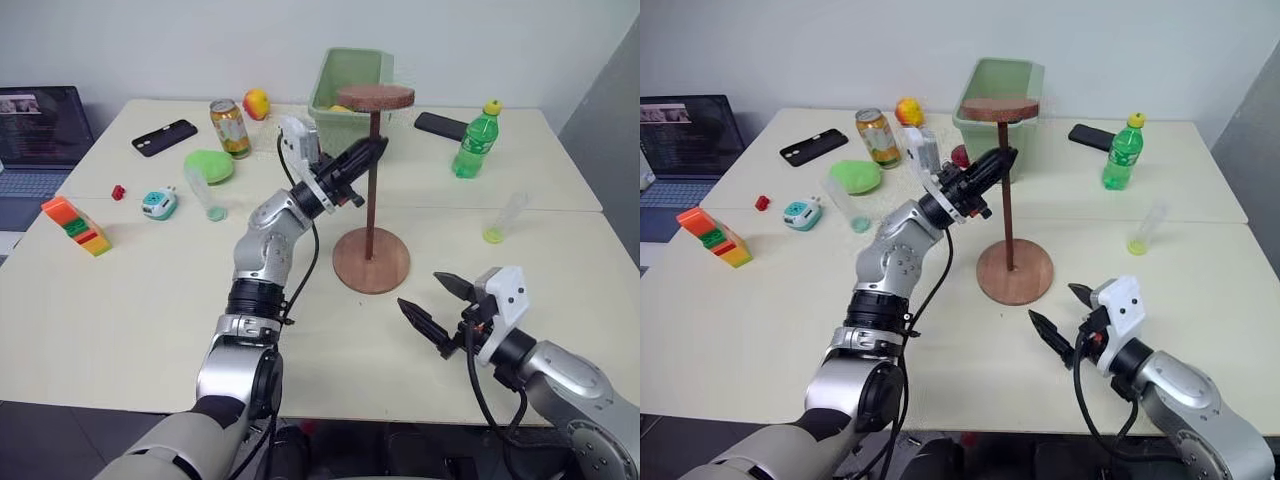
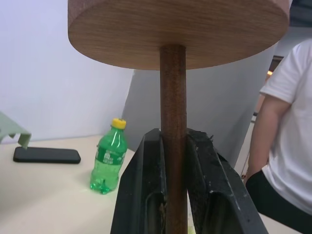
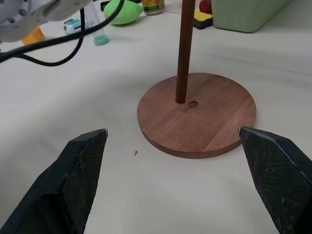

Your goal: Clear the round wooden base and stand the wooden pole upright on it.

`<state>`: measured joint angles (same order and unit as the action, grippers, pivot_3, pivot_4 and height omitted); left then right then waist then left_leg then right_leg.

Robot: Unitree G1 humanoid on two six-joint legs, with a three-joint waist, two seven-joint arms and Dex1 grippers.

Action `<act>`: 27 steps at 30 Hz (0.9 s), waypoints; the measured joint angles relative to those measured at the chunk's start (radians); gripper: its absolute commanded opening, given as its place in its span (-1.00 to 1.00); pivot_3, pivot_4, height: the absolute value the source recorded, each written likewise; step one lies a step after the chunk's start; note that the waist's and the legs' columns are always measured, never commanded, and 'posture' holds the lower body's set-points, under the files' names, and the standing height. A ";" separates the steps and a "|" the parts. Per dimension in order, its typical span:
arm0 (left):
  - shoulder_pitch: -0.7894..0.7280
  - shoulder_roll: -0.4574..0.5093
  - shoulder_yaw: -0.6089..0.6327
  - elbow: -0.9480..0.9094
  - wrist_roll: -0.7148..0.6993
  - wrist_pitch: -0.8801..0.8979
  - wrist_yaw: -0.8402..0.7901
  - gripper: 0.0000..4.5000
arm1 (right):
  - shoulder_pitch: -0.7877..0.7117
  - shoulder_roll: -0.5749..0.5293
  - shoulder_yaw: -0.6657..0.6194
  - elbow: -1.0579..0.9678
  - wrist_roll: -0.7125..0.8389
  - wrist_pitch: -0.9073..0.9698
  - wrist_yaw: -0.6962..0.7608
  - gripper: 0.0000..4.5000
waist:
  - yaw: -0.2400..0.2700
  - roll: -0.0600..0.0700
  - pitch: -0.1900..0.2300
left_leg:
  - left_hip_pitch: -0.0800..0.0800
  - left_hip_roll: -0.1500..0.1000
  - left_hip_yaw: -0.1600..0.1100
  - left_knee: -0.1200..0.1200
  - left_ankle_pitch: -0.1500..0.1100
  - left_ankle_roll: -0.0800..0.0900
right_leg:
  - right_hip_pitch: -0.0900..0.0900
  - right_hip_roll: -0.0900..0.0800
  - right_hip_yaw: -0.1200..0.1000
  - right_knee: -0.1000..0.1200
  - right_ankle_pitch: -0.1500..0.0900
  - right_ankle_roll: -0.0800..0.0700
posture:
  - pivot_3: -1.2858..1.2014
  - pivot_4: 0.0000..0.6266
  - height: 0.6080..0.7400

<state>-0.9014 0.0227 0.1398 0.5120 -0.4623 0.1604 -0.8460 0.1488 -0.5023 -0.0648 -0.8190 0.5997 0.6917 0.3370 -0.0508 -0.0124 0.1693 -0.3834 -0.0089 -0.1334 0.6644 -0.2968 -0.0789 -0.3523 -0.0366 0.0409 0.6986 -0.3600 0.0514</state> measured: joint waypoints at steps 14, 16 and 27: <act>-0.055 -0.020 -0.015 0.199 0.050 -0.233 -0.014 -0.89 | -0.007 0.006 0.029 -0.030 -0.005 -0.030 0.011 1.00 | 0.000 0.000 0.000 | 0.000 0.000 0.000 0.000 0.000 0.000 | 0.000 0.000 0.000 0.000 0.000 0.000 | 0.03 -0.52 1.00; -0.056 -0.024 -0.016 0.210 0.054 -0.258 -0.014 -0.89 | -0.007 0.007 0.030 -0.030 -0.005 -0.030 0.010 1.00 | 0.000 0.000 0.000 | 0.001 0.000 0.000 0.000 0.000 0.000 | 0.001 0.000 0.000 0.000 0.000 0.000 | 0.03 -0.52 1.00; 0.032 -0.015 -0.083 0.093 0.072 -0.310 -0.082 -0.89 | -0.025 0.017 0.051 -0.040 -0.029 -0.052 0.010 1.00 | -0.004 0.000 -0.002 | 0.002 0.000 -0.001 0.000 0.000 0.000 | 0.002 0.000 0.000 0.000 0.000 0.000 | 0.03 -0.52 1.00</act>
<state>-0.8696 0.0078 0.0571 0.6052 -0.3901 -0.1494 -0.9278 0.1238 -0.4857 -0.0140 -0.8585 0.5705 0.6394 0.3473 -0.0544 -0.0128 0.1673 -0.3809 -0.0085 -0.1341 0.6644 -0.2968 -0.0789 -0.3505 -0.0362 0.0409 0.6987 -0.3600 0.0514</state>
